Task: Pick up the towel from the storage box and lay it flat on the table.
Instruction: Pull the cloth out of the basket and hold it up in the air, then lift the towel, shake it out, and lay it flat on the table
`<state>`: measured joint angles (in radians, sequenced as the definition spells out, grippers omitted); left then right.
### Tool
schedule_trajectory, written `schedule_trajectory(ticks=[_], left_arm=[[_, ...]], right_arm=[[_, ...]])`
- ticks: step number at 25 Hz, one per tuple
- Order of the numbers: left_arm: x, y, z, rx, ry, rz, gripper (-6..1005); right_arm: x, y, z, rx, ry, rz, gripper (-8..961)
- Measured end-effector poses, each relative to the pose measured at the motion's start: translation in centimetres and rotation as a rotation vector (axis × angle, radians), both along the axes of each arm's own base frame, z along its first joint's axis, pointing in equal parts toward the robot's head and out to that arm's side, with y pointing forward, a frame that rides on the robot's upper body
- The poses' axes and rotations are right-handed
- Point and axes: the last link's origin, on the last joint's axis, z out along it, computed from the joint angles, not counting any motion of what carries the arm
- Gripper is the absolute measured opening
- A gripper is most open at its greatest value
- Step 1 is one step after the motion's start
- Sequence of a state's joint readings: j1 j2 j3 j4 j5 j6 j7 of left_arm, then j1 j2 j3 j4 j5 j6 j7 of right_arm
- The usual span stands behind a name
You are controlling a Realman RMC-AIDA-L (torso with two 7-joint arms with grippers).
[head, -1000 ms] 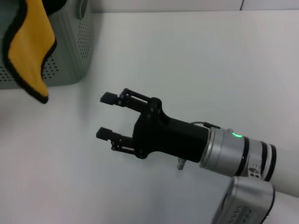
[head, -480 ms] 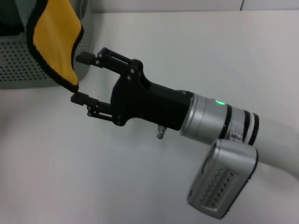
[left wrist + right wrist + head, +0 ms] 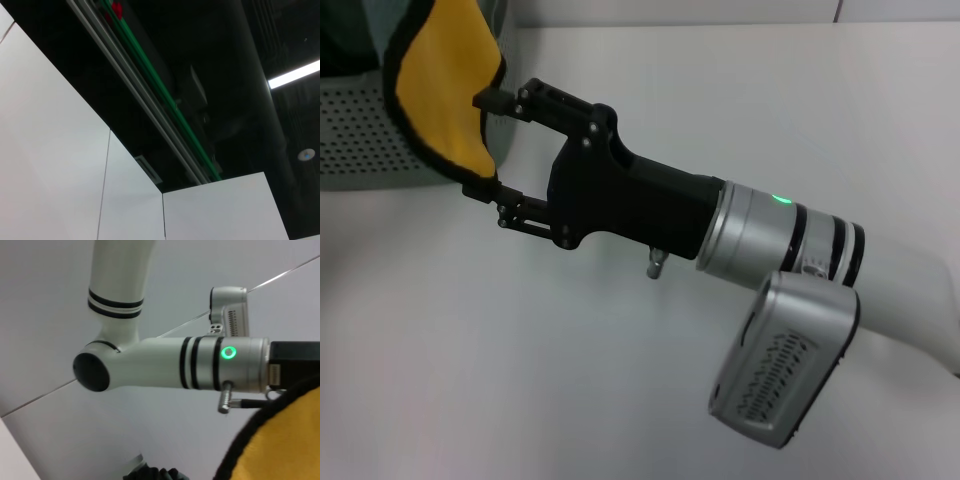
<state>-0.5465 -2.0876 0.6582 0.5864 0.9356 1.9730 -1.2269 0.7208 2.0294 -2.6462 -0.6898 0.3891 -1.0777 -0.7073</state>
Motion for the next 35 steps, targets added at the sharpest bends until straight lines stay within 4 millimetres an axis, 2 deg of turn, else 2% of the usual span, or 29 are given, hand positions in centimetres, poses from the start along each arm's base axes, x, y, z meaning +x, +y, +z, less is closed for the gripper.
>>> schedule_trajectory(ticks=[4,15,21,31,34,35], left_arm=[[-0.3,-0.2,0.1,0.005,-0.002,0.009,51],[-0.7,-0.3,0.1,0.001,0.002,0.023,64],[-1.2,-0.6,0.2,0.005,0.002,0.040,71],[-1.9,-0.9,0.4,0.014,-0.004,0.064,82],[-2.9,-1.6,0.4,0.017,-0.008,0.097,86],[-5.9,-3.8,-0.7,-0.017,0.053,0.206,87]], right_arm=[[0.4,-0.5,0.2,-0.002,0.023,-0.015,655],[0.6,-0.3,0.7,0.001,0.075,-0.074,434],[0.8,-0.8,0.9,-0.001,0.098,-0.084,390],[1.1,-1.0,0.7,-0.021,0.095,-0.099,87],[1.0,-1.1,0.8,-0.042,0.112,-0.107,15],[2.0,-2.8,2.3,-0.100,0.257,-0.134,15]])
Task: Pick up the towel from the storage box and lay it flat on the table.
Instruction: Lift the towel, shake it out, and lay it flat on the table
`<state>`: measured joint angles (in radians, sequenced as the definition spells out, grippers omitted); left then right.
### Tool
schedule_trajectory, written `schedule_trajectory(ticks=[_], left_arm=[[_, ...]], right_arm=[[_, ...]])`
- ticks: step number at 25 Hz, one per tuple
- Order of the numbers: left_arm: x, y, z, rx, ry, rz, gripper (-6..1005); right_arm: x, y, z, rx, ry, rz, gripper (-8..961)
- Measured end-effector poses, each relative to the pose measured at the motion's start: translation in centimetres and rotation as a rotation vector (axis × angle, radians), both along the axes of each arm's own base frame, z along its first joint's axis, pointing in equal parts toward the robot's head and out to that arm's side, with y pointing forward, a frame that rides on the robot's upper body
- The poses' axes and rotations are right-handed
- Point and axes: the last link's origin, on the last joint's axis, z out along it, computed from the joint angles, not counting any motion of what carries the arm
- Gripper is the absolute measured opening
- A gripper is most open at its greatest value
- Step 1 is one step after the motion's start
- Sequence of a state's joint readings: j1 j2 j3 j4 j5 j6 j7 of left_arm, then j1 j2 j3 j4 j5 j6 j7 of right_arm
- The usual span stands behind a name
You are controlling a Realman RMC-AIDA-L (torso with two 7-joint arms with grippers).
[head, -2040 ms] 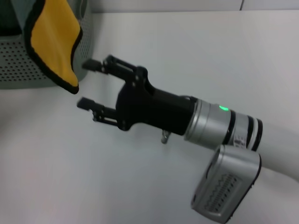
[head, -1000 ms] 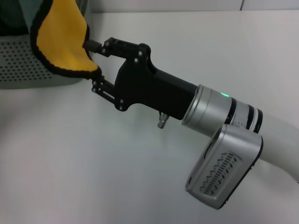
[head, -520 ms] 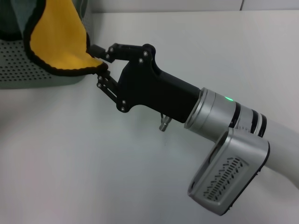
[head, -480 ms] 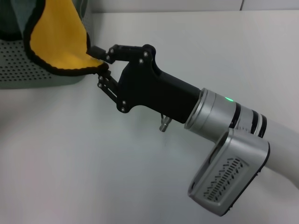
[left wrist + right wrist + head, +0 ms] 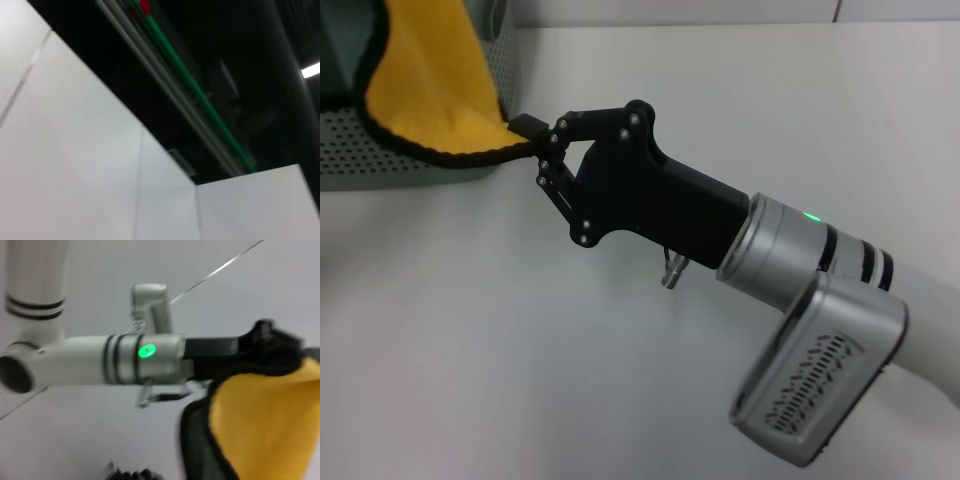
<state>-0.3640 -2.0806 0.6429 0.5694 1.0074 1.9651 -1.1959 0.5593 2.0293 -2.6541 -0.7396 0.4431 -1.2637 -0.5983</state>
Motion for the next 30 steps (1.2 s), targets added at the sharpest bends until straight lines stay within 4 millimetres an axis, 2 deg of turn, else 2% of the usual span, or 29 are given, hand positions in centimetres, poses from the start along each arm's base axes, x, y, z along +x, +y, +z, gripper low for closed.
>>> schedule_trajectory(ticks=[3,4,7,9,10,12,14,15,18,20,27,30], left_arm=[[-1.0,-0.8,-0.7,-0.022,0.043,0.037,91],[-2.7,-2.3,-2.7,-0.090,0.170,0.087,92],[-3.0,-2.5,-3.5,-0.124,0.206,0.100,98],[-3.3,-2.7,-4.0,-0.148,0.231,0.112,106],[-3.9,-3.3,-5.6,-0.216,0.297,0.129,110],[-4.2,-3.6,-6.6,-0.262,0.340,0.132,118],[-4.4,-3.8,-7.6,-0.314,0.385,0.132,187],[-4.5,-3.9,-7.9,-0.331,0.399,0.131,221],[-4.7,-4.1,-8.2,-0.350,0.424,0.135,240],[-5.1,-4.3,-8.0,-0.307,0.441,0.142,252],[-5.4,-6.3,-9.0,0.131,0.517,0.116,470],[-5.1,-6.6,-8.6,0.208,0.482,0.106,531]], right_arm=[[0.5,-0.7,0.8,-0.001,0.060,-0.004,14],[0.9,-1.7,2.7,0.040,0.177,0.021,13],[0.9,-2.0,4.6,0.095,0.265,0.059,12],[0.7,-1.9,5.1,0.112,0.281,0.070,11],[0.6,-1.8,5.4,0.123,0.287,0.082,11],[0.0,-1.5,6.0,0.152,0.294,0.101,11],[-0.6,-1.1,6.3,0.176,0.288,0.111,11],[-0.9,-0.8,6.4,0.185,0.280,0.104,11],[-1.5,0.2,6.5,0.203,0.249,0.068,11],[-1.7,0.8,6.5,0.210,0.228,0.045,11],[-1.6,2.2,6.1,0.228,0.165,-0.033,11],[-1.6,2.4,6.1,0.232,0.162,-0.040,12]])
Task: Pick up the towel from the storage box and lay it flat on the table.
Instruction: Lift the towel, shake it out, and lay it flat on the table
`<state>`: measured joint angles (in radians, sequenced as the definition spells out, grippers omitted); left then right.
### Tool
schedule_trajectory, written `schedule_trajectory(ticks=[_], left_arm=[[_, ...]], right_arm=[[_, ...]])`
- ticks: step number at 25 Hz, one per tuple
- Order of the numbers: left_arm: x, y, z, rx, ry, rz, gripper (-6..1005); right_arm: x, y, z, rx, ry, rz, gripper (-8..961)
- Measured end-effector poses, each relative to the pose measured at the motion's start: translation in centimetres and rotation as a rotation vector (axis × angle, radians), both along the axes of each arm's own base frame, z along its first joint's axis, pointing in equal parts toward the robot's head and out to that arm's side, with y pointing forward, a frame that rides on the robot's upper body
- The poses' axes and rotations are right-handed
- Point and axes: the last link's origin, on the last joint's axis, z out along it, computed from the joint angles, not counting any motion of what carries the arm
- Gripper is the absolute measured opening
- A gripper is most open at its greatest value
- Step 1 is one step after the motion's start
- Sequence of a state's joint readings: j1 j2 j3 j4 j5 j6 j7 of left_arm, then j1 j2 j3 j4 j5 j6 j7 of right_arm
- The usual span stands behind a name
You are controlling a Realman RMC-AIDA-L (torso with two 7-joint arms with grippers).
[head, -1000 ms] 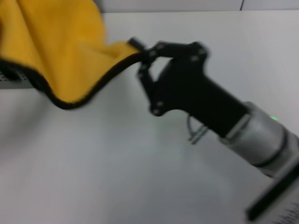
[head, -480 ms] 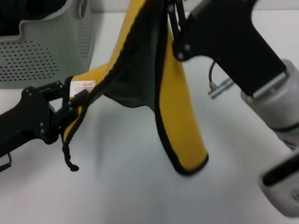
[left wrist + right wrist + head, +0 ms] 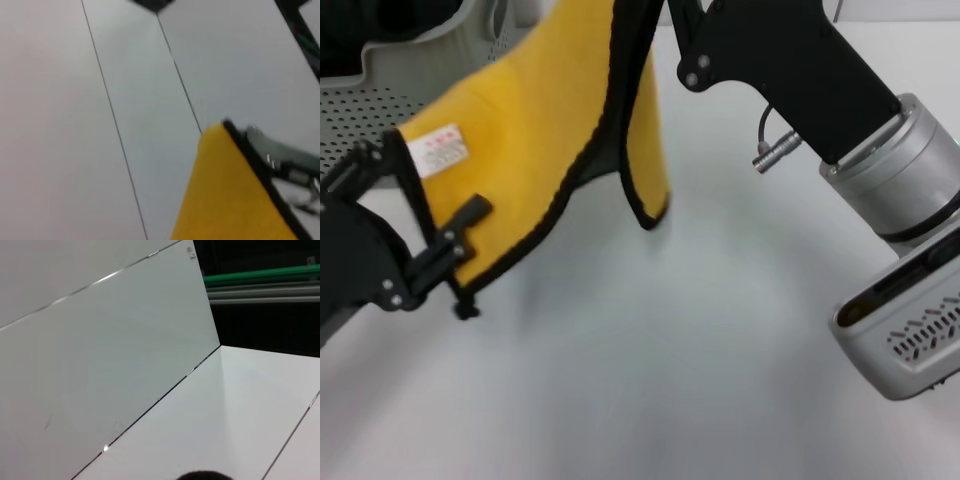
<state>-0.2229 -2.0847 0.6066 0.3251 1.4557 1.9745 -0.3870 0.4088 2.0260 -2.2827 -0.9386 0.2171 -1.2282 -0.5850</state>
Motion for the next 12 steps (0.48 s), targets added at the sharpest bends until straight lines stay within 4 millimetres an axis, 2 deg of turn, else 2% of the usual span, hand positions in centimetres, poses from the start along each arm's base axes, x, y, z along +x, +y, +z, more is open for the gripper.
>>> schedule_trajectory(ticks=[3,6,9,12], left_arm=[[0.5,0.1,0.5,-0.041,-0.062,-0.027,593],[0.9,1.0,1.2,-0.198,-0.124,-0.028,655],[0.6,1.8,1.4,-0.315,-0.120,0.011,661],[0.1,2.2,1.3,-0.345,-0.103,0.057,667]], right_arm=[[-0.1,0.2,0.1,0.005,0.001,-0.004,12],[-0.1,0.0,0.3,0.010,0.012,0.006,12],[-0.3,-0.5,0.9,0.031,0.050,0.043,12],[-0.3,-1.2,1.9,0.109,0.087,0.083,12]])
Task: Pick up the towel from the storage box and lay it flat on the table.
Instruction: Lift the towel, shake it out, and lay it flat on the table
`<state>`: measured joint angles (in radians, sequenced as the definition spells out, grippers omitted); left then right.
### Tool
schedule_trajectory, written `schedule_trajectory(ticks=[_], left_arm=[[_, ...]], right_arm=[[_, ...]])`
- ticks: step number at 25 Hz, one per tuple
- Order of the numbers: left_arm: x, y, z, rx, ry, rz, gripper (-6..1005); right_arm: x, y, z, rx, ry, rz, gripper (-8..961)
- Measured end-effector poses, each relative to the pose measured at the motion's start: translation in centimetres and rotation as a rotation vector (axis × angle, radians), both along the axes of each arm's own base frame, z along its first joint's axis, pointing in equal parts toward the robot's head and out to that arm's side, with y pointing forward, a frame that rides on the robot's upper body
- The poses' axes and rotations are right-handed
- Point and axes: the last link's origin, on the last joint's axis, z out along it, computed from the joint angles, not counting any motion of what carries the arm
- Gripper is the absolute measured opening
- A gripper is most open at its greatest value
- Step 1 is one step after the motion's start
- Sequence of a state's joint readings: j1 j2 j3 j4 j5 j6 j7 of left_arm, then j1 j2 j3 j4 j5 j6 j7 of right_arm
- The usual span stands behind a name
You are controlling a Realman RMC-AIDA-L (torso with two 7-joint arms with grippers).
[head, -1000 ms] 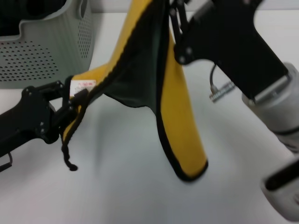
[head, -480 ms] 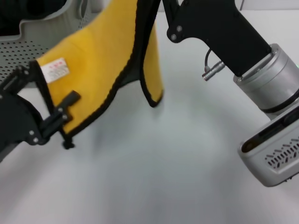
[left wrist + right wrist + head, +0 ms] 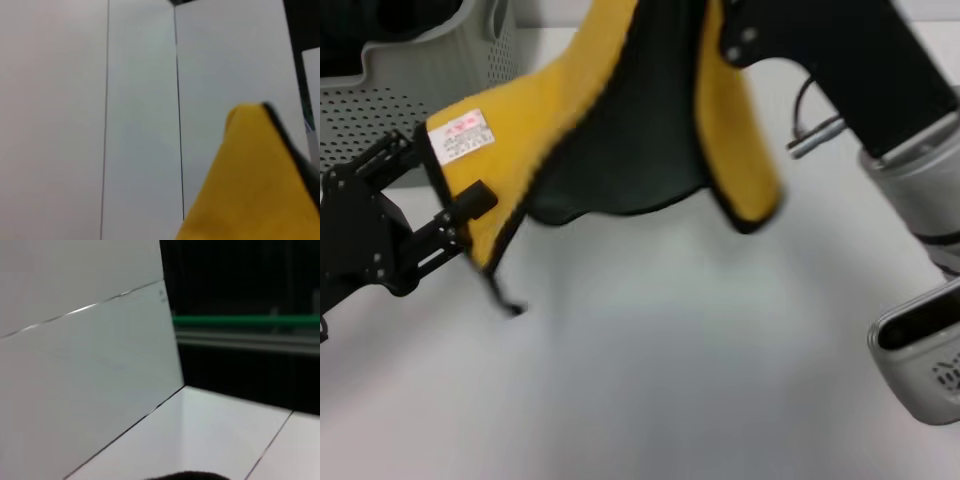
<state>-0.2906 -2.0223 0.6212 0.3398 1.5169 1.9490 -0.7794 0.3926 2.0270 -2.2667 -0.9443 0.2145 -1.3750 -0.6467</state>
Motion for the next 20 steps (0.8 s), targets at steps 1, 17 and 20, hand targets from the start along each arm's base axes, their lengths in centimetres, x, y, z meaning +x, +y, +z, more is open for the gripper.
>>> schedule_trajectory(ticks=[1,17,20], left_arm=[[-0.1,0.0,0.0,-0.002,0.006,0.004,667],[-1.3,-1.5,-2.7,0.246,0.169,0.037,662],[-1.0,-2.8,-4.3,0.453,0.259,-0.008,661]], right_arm=[[-0.3,-0.1,0.4,0.039,0.007,0.010,12],[-3.3,-0.1,0.4,0.384,-0.126,-0.047,12],[-3.9,0.3,0.3,0.383,-0.134,-0.091,12]])
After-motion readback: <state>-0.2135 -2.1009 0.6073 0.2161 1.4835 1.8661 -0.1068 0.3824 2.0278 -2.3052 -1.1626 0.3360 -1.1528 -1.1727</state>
